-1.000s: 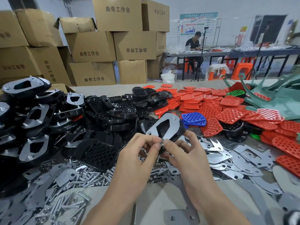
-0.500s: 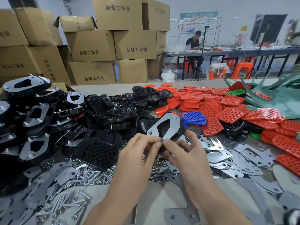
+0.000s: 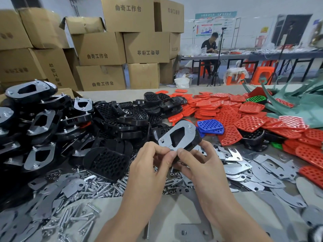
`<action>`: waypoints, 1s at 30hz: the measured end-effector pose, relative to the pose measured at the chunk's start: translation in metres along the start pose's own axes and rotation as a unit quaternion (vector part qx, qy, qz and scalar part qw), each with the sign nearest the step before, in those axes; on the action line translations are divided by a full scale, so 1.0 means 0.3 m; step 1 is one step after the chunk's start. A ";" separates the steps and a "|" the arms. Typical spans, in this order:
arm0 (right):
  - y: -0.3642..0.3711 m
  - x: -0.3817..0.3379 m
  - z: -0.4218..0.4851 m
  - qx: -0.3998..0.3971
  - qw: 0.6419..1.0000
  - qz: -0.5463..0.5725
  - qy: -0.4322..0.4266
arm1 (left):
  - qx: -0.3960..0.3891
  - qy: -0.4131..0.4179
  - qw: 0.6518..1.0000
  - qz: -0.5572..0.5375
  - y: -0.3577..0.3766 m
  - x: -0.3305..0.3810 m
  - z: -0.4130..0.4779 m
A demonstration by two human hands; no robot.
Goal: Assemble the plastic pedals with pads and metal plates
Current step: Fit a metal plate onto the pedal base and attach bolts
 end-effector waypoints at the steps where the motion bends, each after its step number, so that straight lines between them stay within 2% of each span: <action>1: 0.001 0.000 -0.001 0.000 1.000 -0.003 -0.002 | 0.000 -0.001 1.000 0.000 0.000 -0.001 -0.001; 10: 0.011 0.002 -0.002 0.001 1.000 -0.002 -0.008 | 0.014 -0.017 1.000 -0.021 -0.002 -0.004 -0.003; 15: 0.015 0.009 -0.004 -0.013 0.999 0.041 -0.007 | 0.015 -0.022 1.000 -0.016 -0.004 -0.005 -0.006; 25: 0.007 -0.005 -0.010 0.009 0.998 0.060 0.016 | -0.044 0.038 0.998 0.006 0.001 0.029 0.001; 30: 0.004 -0.010 -0.011 0.011 0.999 0.050 0.018 | -0.046 0.044 0.998 0.016 -0.007 0.023 0.010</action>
Point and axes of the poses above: each hand's wrist, its own z-axis towards the middle knuckle, its own y-axis out of the palm, x = y × z, the point moved 3 cm from there along z, towards the middle knuckle, and after that the axes turned 7 degrees about y, right-handed, at the moved point
